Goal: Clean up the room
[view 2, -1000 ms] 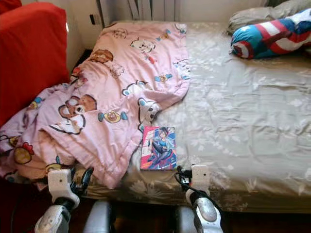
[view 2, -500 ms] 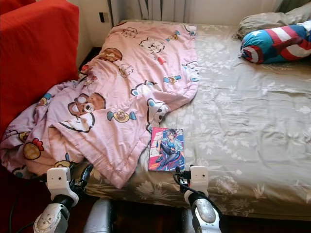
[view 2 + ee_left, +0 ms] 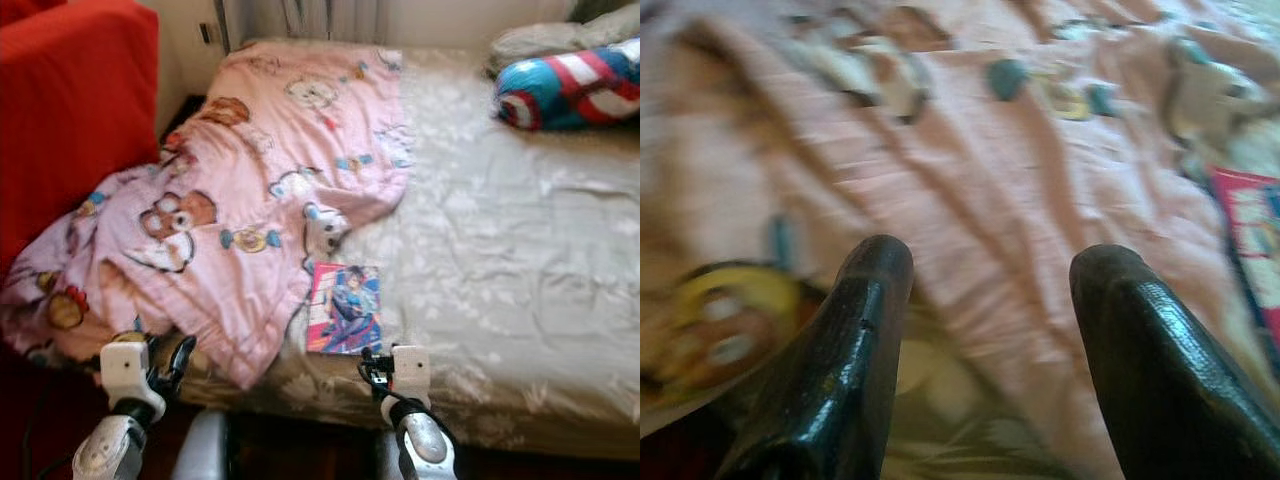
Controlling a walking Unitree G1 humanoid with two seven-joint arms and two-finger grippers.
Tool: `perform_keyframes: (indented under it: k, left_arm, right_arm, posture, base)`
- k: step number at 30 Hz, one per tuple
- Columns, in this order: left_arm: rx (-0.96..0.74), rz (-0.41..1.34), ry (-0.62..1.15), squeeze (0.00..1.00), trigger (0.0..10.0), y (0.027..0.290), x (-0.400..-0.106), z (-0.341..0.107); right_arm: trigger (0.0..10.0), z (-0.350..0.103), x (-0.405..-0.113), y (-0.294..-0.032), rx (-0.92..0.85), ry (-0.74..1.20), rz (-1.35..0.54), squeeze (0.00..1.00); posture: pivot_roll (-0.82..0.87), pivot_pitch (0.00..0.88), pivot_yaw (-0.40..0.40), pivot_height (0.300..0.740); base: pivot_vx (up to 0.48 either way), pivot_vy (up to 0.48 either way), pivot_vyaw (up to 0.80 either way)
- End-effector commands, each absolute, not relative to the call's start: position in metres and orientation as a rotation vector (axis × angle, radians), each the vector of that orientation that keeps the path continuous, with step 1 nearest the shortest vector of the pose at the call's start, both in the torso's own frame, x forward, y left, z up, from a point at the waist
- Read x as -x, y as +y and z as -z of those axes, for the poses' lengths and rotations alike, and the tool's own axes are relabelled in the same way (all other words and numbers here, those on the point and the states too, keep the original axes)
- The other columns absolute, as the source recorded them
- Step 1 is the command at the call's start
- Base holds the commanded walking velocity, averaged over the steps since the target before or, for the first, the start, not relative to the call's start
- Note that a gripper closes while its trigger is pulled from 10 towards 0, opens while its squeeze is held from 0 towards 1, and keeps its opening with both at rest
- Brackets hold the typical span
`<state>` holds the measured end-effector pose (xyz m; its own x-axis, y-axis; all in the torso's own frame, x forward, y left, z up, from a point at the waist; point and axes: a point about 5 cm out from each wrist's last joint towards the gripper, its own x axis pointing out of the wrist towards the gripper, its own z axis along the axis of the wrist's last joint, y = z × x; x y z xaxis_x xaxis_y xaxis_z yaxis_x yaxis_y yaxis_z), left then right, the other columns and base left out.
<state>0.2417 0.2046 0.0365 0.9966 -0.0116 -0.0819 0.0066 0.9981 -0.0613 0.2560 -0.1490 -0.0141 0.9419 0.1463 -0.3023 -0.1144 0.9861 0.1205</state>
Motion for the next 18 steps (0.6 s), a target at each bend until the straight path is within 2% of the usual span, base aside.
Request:
perform_keyframes:
  k: [1,5,12,18]
  left_arm:
    - [0.065,0.001,0.113,0.00,10.0,0.2068,-0.2372,-0.0300]
    - [0.059,-0.002,0.113,0.00,10.0,0.2074,-0.2367,-0.0300]
    - [0.048,-0.007,0.115,0.00,10.0,0.2079,-0.2363,-0.0297]
    - [0.040,-0.005,0.112,0.00,10.0,0.2074,-0.2361,-0.0307]
  right_arm:
    - [10.0,0.0156,-0.2548,-0.1459,-0.111,0.327,-0.138,0.00]
    - [10.0,0.0156,-0.2556,-0.1460,-0.119,0.329,-0.131,0.00]
    - [10.0,0.0144,-0.2587,-0.1479,-0.151,0.331,-0.101,0.00]
    - [10.0,0.0196,-0.2616,-0.1545,-0.275,0.390,0.004,0.00]
  posture:
    - [0.05,0.158,-0.024,0.613]
    - [0.05,0.160,-0.023,0.613]
    - [0.05,0.164,-0.020,0.613]
    - [0.07,0.174,-0.018,0.613]
  base:
    - [0.262,0.000,0.00]
    - [0.258,0.000,0.00]
    - [0.000,0.000,0.00]
    - [0.000,0.000,0.00]
